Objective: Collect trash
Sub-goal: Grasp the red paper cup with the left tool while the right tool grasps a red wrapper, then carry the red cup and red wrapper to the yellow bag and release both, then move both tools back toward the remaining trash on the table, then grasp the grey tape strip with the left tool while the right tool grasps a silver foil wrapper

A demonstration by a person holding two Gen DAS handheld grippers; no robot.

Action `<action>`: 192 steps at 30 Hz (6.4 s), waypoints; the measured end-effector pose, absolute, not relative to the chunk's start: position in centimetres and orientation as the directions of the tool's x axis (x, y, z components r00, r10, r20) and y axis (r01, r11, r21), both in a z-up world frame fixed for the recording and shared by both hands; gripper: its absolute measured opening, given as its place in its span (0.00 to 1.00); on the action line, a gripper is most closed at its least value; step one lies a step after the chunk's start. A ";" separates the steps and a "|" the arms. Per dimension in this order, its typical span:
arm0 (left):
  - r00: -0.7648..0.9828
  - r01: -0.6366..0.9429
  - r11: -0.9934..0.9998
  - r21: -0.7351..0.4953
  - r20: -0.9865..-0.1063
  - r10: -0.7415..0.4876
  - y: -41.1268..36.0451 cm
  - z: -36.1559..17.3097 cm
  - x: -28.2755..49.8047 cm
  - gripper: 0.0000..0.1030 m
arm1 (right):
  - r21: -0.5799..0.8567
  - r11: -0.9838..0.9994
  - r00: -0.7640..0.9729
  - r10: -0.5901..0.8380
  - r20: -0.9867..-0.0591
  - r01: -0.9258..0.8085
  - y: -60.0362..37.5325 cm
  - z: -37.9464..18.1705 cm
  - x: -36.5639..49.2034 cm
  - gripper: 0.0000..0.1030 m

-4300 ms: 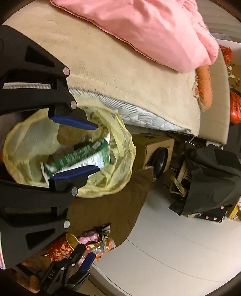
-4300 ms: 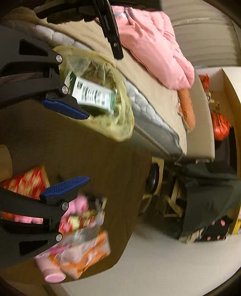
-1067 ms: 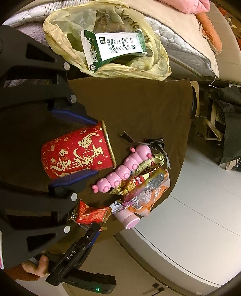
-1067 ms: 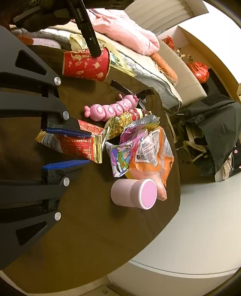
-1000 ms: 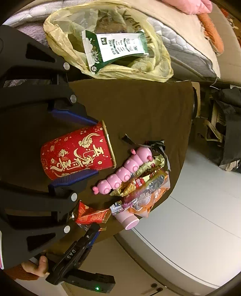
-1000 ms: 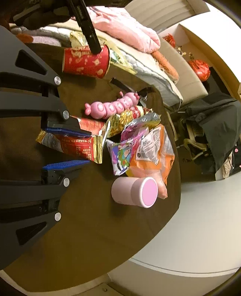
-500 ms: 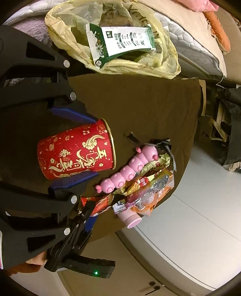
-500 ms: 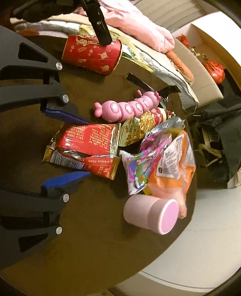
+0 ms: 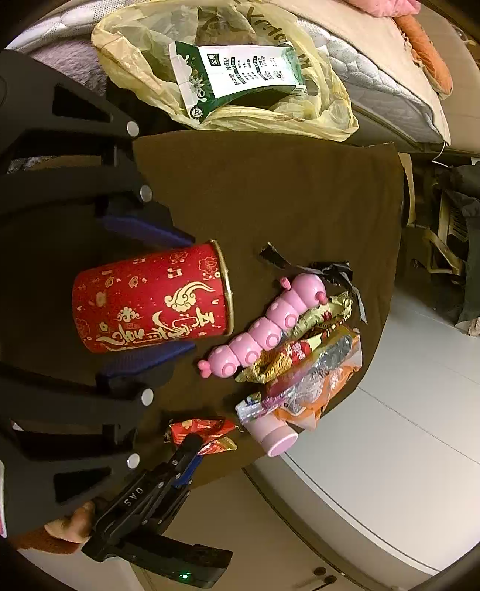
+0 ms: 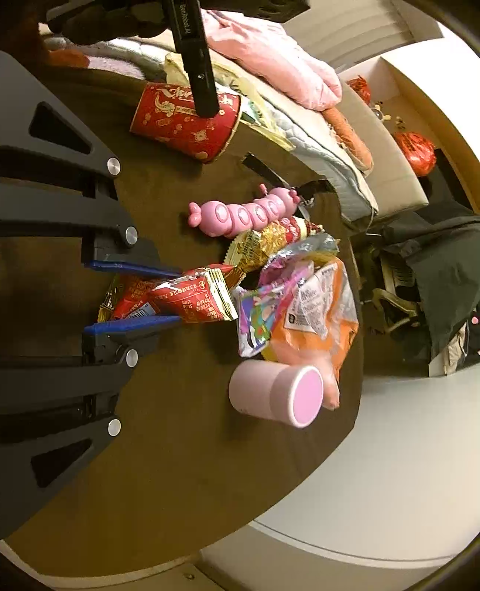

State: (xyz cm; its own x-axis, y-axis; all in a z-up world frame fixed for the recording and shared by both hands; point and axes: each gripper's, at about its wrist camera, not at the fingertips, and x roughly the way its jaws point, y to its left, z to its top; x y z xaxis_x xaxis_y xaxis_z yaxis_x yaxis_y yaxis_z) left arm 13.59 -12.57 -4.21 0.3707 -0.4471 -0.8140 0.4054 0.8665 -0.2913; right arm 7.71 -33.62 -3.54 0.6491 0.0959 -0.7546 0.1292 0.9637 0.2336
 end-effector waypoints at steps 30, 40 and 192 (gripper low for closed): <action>0.597 0.279 0.925 -0.259 -0.707 -0.378 1.0 0.8 13.4 0.44 | 0.143 0.982 0.695 0.190 -0.694 -0.125 -21.5 2.4 13.6 0.19; 0.627 0.155 0.937 -0.314 -0.702 -0.339 8.2 -0.4 16.1 0.44 | 0.136 0.955 0.660 0.282 -0.696 -0.265 -14.8 3.0 17.1 0.19; 0.384 0.459 0.812 -0.359 -0.744 -0.546 -10.1 -4.9 17.4 0.12 | 0.066 0.993 0.628 0.111 -0.770 -0.095 -29.3 -2.5 22.0 0.20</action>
State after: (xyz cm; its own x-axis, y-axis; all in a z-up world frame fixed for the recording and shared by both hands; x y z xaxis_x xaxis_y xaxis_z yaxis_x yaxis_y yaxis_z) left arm 17.45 -10.13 -4.93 0.3842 -0.5463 -0.7443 0.4592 0.8124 -0.3593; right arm 21.98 -29.33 -2.49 0.6282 0.1111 -0.7701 -0.0948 0.9933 0.0660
